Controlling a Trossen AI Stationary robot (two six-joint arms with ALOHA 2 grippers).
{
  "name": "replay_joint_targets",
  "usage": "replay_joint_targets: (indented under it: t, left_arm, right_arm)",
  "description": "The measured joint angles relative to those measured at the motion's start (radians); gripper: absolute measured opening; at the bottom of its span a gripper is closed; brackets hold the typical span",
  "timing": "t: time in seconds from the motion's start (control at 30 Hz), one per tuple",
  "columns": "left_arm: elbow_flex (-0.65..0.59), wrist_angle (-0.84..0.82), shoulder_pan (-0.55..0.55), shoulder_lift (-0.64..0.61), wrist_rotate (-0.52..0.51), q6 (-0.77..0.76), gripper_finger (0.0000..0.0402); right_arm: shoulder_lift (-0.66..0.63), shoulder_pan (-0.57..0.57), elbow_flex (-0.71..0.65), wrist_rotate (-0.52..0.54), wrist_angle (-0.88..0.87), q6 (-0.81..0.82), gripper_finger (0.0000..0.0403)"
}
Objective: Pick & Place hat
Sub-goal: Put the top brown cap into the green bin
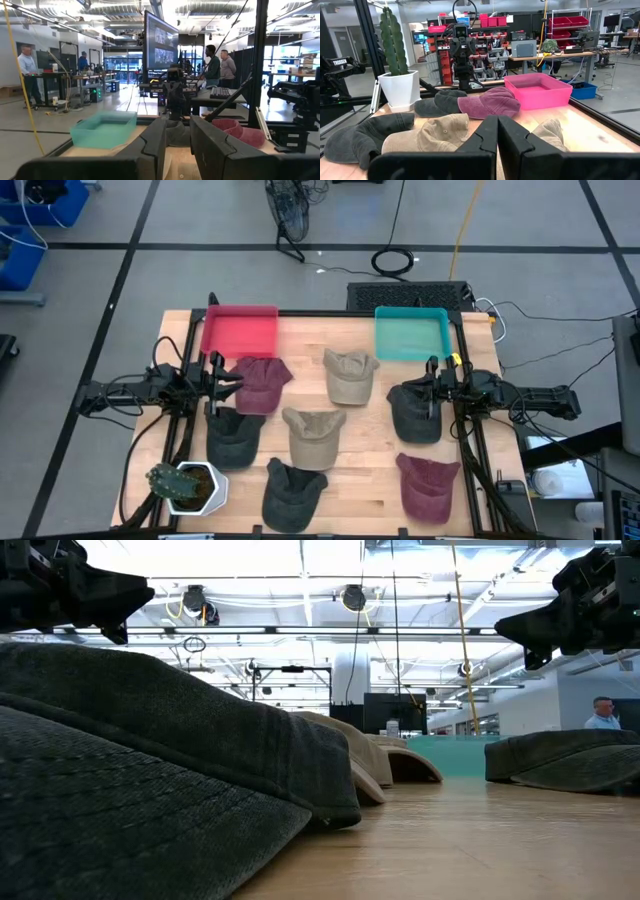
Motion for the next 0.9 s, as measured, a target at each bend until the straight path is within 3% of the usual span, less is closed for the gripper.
replay_joint_targets:
  t: [0.23, 0.5, 0.73, 0.9]
  left_arm:
    - [0.000, 0.065, 0.001, 0.000, -0.098, 0.030, 0.0090]
    - [0.000, 0.102, 0.001, 0.000, -0.100, 0.026, 0.0090]
    - [0.000, 0.102, 0.000, 0.000, 0.067, 0.020, 0.0090]
    - [0.000, 0.107, 0.001, 0.000, 0.083, -0.068, 0.0090]
  right_arm:
    - [0.000, 0.000, 0.000, 0.000, 0.037, 0.018, 0.0000]
    - [0.000, 0.000, 0.000, 0.000, 0.175, 0.127, 0.0000]
    - [0.001, 0.000, 0.000, -0.001, 0.177, 0.225, 0.0000]
    - [0.011, 0.000, 0.000, 0.016, 0.204, 0.193, 0.0000]
